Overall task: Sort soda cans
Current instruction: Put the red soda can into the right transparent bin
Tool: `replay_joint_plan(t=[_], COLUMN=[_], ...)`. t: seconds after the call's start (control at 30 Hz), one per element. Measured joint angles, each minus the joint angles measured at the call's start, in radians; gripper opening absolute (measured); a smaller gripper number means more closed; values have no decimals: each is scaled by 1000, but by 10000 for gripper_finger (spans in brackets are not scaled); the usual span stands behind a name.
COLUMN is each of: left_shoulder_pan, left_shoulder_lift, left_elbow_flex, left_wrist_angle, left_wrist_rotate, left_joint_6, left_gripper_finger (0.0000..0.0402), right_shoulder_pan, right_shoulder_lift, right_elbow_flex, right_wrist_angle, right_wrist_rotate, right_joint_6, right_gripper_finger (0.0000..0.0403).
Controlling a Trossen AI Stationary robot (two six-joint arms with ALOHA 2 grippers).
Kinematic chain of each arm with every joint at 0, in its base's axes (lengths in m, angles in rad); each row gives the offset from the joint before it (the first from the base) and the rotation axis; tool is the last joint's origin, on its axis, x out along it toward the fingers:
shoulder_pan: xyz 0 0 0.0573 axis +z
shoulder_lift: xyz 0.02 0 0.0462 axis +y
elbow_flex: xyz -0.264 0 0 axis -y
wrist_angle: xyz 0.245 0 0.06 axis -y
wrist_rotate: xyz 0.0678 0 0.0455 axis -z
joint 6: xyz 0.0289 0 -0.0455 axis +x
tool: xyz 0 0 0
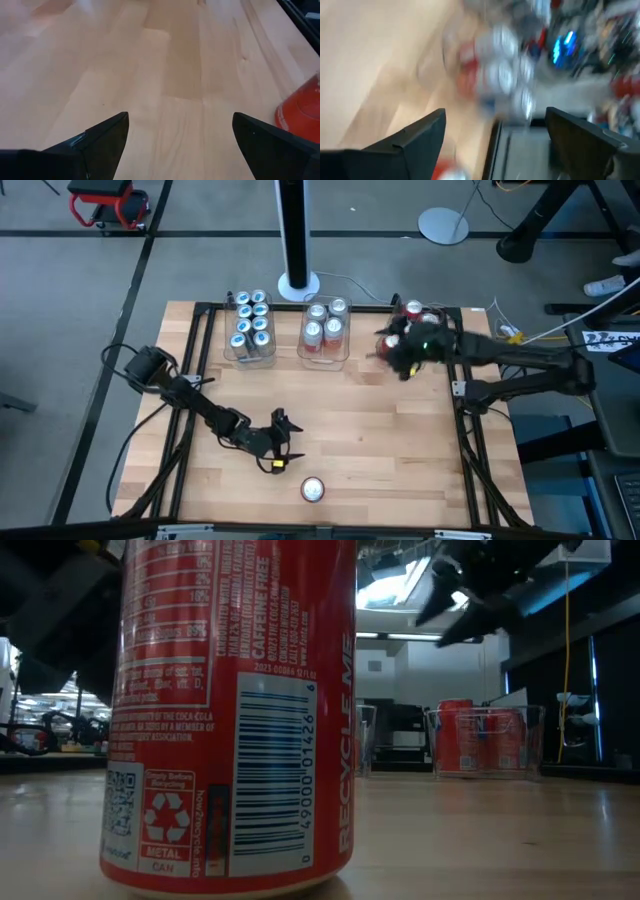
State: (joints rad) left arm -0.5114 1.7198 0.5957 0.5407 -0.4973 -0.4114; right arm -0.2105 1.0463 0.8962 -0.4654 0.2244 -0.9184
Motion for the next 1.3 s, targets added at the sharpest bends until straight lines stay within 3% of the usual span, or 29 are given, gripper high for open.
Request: replay_joint_plan(t=[0.13,0.33,0.4,0.57,0.67,0.83,1.3], left_shoulder_pan=[-4,-56,-80,-133,-146,-155,-202], left_shoulder_lift=[-26,-100,-127,-151,-151,-136,63], left_elbow_flex=[0,0,0,6,24,70,305], left_wrist_angle=[-11,3,14,78,77,110,89], left_wrist_rotate=[-5,-5,-6,-4,-3,55,57], left_joint_6=[4,58,80,133,140,155,198], left_gripper_finger=[345,345,345,345,345,345,345], right_shoulder_pan=[138,361,445,650,737,823,920], right_shoulder_lift=[51,111,124,167,200,249,362], right_elbow_flex=[-91,-145,-157,-185,-194,-194,-193], right_wrist_angle=[230,292,290,330,375,457,652], right_wrist_rotate=[-37,-60,-16,208,260,262,255], right_joint_6=[-30,16,44,108,110,111,208], right_gripper_finger=[340,340,340,340,340,340,340])
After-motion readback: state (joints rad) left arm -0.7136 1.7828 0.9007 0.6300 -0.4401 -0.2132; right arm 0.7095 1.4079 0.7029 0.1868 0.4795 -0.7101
